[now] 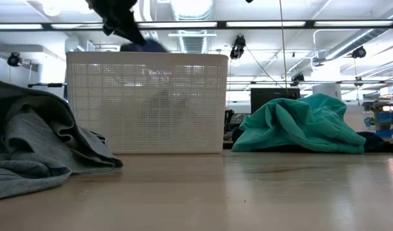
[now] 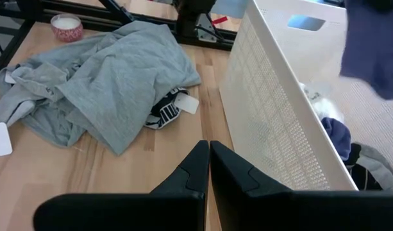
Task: Sort clothes
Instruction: Put the blue sock into the white bin, then put the gray sock into the white bin
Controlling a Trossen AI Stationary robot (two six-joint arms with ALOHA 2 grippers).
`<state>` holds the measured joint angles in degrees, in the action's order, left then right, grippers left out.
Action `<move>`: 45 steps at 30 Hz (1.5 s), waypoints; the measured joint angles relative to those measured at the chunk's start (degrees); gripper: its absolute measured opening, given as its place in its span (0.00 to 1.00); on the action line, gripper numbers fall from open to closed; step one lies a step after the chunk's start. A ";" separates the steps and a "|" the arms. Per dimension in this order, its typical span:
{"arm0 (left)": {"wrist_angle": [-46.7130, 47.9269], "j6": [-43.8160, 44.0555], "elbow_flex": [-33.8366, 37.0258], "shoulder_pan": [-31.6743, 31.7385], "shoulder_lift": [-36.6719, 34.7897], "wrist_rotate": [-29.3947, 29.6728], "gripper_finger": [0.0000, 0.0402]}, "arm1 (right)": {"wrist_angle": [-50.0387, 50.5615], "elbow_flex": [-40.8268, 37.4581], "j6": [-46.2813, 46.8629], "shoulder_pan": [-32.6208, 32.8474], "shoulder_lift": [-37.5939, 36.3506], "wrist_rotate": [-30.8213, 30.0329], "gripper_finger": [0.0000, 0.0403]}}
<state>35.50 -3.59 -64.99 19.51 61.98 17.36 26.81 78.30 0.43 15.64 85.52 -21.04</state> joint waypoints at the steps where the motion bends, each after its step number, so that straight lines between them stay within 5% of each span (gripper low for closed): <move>1: -0.04 -0.39 0.00 0.02 0.66 -0.30 0.13 | 0.00 0.00 -0.02 0.00 0.00 0.00 0.00; 13: 0.15 -1.24 0.00 0.00 2.31 -0.47 0.49 | 0.53 0.00 -0.02 0.00 0.00 0.04 0.00; 17: 1.09 -3.67 0.00 -1.11 -0.19 -0.46 0.41 | 0.66 0.00 -0.02 0.00 0.00 0.04 0.00; 25: 9.26 -4.23 -4.30 -7.79 -5.96 -2.47 0.03 | 1.68 0.00 0.00 0.00 0.00 0.04 0.00; 35: 21.99 0.43 -11.93 -23.92 -5.33 -1.46 0.00 | 1.71 0.00 0.08 0.32 0.00 0.04 0.00; 45: 27.59 13.55 -6.38 -37.27 -1.36 -1.40 0.00 | 3.21 -1.32 1.70 2.07 -0.02 0.09 0.00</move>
<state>63.09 9.96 -71.37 -17.76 60.62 15.97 30.02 76.98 2.13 17.71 85.49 -20.95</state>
